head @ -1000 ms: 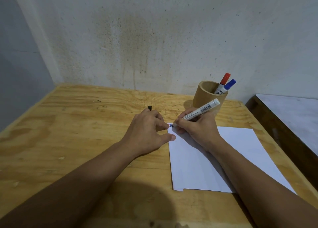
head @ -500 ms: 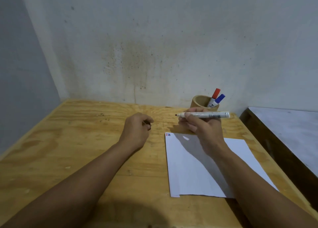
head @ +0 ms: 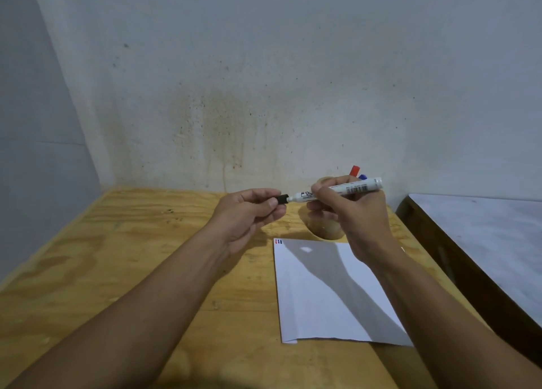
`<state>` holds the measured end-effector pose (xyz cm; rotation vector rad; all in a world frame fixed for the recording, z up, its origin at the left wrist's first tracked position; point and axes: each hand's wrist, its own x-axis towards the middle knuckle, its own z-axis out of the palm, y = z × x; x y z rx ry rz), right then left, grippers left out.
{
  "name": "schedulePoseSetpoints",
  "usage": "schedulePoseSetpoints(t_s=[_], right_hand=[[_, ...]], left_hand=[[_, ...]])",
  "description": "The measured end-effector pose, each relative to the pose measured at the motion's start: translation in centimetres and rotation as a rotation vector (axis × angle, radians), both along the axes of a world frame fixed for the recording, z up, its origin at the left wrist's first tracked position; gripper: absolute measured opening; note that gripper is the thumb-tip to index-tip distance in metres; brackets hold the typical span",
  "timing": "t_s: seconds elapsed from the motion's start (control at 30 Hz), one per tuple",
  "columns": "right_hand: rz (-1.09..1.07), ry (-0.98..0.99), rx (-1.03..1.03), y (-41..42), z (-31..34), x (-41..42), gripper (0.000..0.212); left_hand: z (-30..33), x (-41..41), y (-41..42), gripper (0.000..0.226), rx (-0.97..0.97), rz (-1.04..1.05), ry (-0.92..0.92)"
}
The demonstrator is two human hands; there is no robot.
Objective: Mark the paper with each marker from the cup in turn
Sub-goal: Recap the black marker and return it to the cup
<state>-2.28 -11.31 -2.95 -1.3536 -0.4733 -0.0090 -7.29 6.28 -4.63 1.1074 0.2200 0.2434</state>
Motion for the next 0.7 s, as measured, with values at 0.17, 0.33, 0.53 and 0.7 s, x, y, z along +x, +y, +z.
schedulePoseSetpoints(t_s=[0.17, 0.33, 0.53, 0.7], right_hand=[[0.007, -0.008, -0.009, -0.6, 0.4, 0.1, 0.026], [0.038, -0.066, -0.066, -1.4, 0.8, 0.5, 0.024], [-0.038, -0.093, -0.109, -1.6, 0.8, 0.9, 0.023], [-0.134, -0.065, -0.197, -1.4, 1.4, 1.5, 0.030]], left_hand=[[0.8, -0.3, -0.7, 0.015, -0.001, -0.044, -0.005], [1.3, -0.4, -1.2, 0.014, 0.048, -0.059, -0.009], [1.8, 0.2, -2.3, 0.014, 0.089, -0.036, -0.028], [2.3, 0.6, -3.6, 0.026, 0.064, -0.037, -0.050]])
